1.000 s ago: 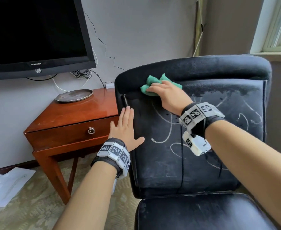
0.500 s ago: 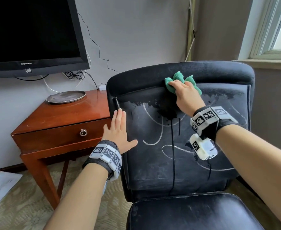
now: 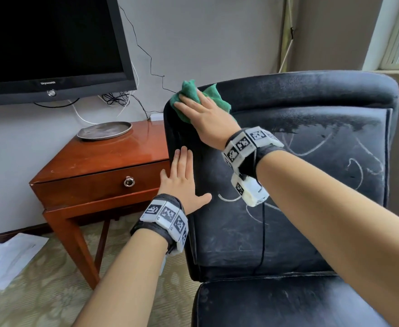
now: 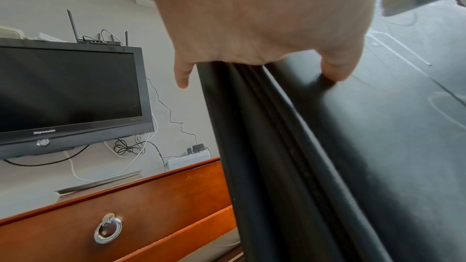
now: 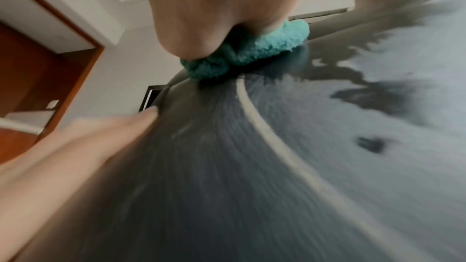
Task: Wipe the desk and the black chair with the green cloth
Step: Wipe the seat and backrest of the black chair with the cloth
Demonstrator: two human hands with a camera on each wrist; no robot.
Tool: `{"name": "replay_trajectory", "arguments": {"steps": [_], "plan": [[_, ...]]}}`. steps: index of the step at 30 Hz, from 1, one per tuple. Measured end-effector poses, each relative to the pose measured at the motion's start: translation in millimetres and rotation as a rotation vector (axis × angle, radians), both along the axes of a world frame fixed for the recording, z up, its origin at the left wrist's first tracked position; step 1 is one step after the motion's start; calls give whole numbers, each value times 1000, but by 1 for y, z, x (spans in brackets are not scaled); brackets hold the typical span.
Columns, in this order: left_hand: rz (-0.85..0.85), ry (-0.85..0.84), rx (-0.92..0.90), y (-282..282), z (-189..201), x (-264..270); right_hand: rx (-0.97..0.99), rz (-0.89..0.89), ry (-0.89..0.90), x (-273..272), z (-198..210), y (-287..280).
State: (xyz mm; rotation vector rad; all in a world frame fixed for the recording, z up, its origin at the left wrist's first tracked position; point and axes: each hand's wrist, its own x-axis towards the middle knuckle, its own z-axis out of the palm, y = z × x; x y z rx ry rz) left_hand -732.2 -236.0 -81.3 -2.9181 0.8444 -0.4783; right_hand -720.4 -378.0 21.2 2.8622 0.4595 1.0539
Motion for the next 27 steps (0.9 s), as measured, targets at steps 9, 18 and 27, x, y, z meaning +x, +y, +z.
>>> {"name": "replay_trajectory", "arguments": {"steps": [9, 18, 27], "plan": [[9, 6, 56, 1, 1, 2, 357, -369, -84, -1, 44, -63], [36, 26, 36, 1, 0, 0, 233, 22, -70, -20, -12, -45], [52, 77, -6, -1, 3, -3, 133, 110, -59, -44, -64, -40]]}}
